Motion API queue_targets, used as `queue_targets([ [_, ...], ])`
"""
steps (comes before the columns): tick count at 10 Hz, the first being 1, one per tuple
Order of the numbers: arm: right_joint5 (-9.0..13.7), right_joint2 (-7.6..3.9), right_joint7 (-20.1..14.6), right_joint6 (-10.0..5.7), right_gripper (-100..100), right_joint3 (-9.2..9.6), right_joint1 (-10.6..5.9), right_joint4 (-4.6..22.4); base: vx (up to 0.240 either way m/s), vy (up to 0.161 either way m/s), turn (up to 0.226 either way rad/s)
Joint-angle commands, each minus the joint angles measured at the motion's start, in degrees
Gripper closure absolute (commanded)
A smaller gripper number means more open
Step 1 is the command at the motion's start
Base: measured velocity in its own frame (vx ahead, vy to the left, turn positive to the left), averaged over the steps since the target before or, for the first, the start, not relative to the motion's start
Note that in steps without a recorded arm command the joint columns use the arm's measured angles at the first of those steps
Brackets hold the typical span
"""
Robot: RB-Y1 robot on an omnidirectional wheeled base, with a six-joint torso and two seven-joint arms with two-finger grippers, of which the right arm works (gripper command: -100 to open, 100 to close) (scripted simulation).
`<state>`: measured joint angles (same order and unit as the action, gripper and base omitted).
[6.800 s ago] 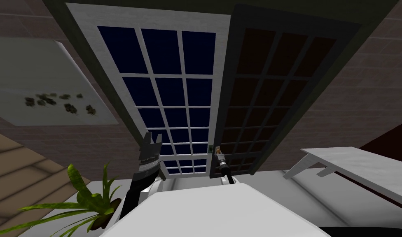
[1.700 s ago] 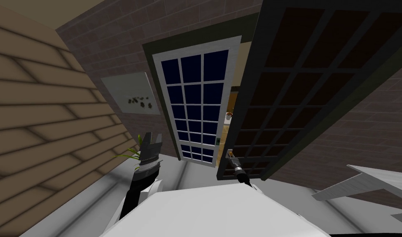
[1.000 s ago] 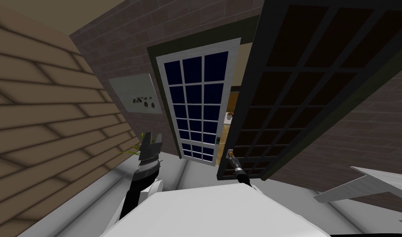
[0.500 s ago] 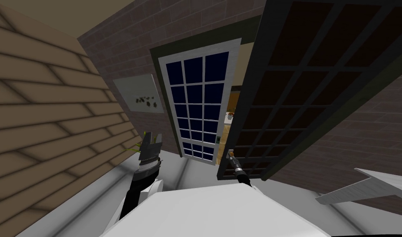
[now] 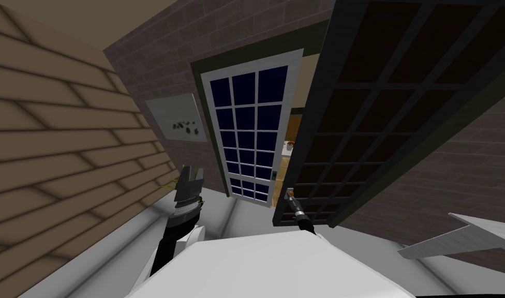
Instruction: Pull the door open
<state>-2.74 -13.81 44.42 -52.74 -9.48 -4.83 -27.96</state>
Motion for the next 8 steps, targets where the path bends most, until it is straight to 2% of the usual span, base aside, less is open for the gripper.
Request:
queue_targets([
  [1,0.51,-0.52,-1.97,-0.07,100,-0.31,0.10,-0.30,-0.030,-0.019,0.027],
  [2,0.93,-0.57,-4.01,-0.05,100,-0.09,0.14,-0.33,-0.032,-0.013,0.042],
  [3,0.93,-0.57,-4.23,-0.05,100,-0.09,0.14,-0.33,-0.028,-0.007,0.018],
  [4,1.41,-0.62,-6.42,-0.03,100,0.17,0.17,-0.37,-0.029,-0.009,0.043],
  [5,1.41,-0.62,-6.57,-0.03,100,0.17,0.17,-0.37,-0.024,-0.013,0.020],
  [6,1.89,-0.68,-8.81,-0.01,100,0.42,0.19,-0.41,-0.030,-0.014,0.040],
  [7,1.89,-0.68,-8.91,-0.01,100,0.42,0.19,-0.41,-0.025,-0.007,0.028],
  [8,2.38,-0.73,-11.25,0.01,100,0.68,0.22,-0.45,-0.025,-0.009,0.041],
])
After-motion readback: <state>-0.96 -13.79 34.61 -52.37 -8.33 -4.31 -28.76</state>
